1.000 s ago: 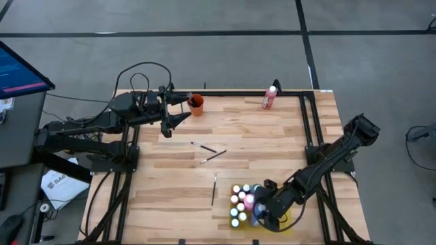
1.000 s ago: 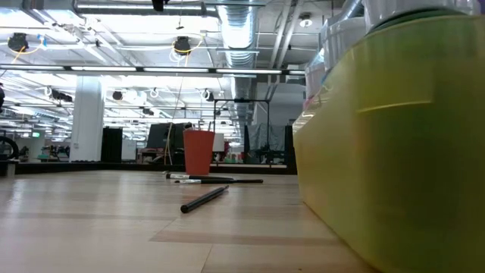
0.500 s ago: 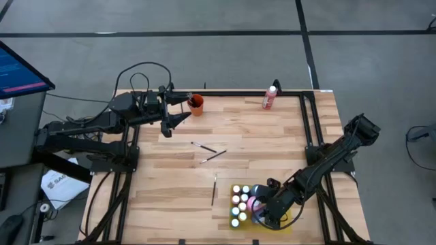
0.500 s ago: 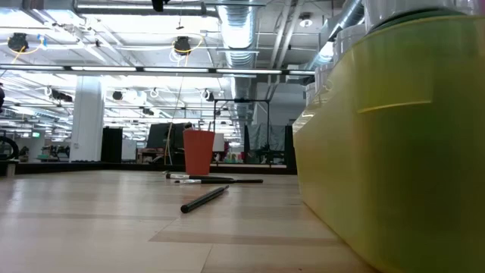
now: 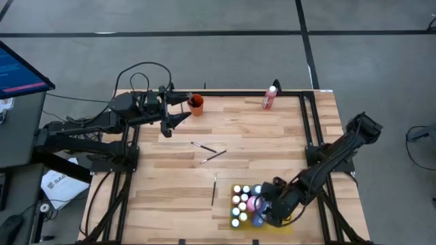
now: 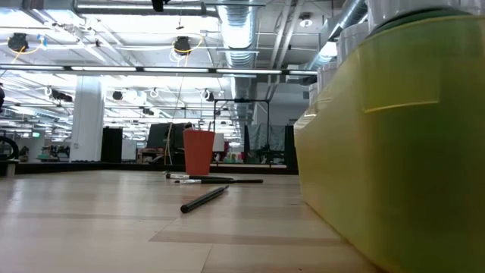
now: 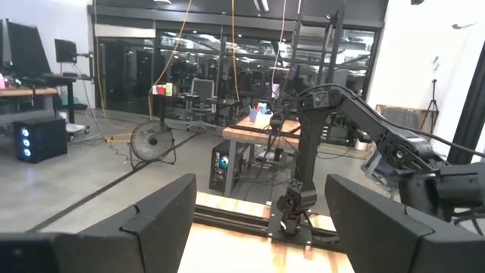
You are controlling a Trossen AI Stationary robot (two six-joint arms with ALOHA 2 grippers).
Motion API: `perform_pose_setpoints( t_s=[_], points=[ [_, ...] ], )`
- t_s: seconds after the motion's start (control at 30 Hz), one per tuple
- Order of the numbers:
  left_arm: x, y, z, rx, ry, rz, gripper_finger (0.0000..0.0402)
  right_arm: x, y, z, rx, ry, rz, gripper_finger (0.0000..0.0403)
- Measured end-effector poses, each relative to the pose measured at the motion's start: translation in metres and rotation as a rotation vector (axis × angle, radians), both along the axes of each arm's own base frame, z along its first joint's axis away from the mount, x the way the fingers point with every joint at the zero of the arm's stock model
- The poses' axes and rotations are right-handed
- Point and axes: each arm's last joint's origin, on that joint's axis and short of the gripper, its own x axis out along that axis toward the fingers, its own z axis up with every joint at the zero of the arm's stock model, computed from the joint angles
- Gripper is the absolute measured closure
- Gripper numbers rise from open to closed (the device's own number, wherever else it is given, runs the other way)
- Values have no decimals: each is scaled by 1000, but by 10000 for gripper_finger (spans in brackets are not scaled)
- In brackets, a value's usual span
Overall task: Pick & Place Paint Supplies
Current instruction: Put the purple paint bottle into the yellow bin
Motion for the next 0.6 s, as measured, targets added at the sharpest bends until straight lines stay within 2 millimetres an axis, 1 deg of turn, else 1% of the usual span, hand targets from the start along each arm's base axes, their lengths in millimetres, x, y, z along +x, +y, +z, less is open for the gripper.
perform_pose_setpoints(
  t_s=[0.07,0.1,0.23,0.33,0.47,0.6],
  points=[
    [0,0,0,-20,-3,-3,115,-4,-4,6,21,58,-93,147],
    [0,0,0,-22,-4,-4,115,-8,-7,9,32,106,-171,147],
    [0,0,0,-22,-3,-3,115,-22,-13,20,167,273,-518,147],
    [0,1,0,-22,-3,11,115,-30,-10,21,276,350,-793,147],
    [0,1,0,-20,-2,13,115,-30,1,9,312,404,-995,147],
    [0,1,0,-19,-2,16,115,-17,6,-10,286,414,-1056,147]
  ],
)
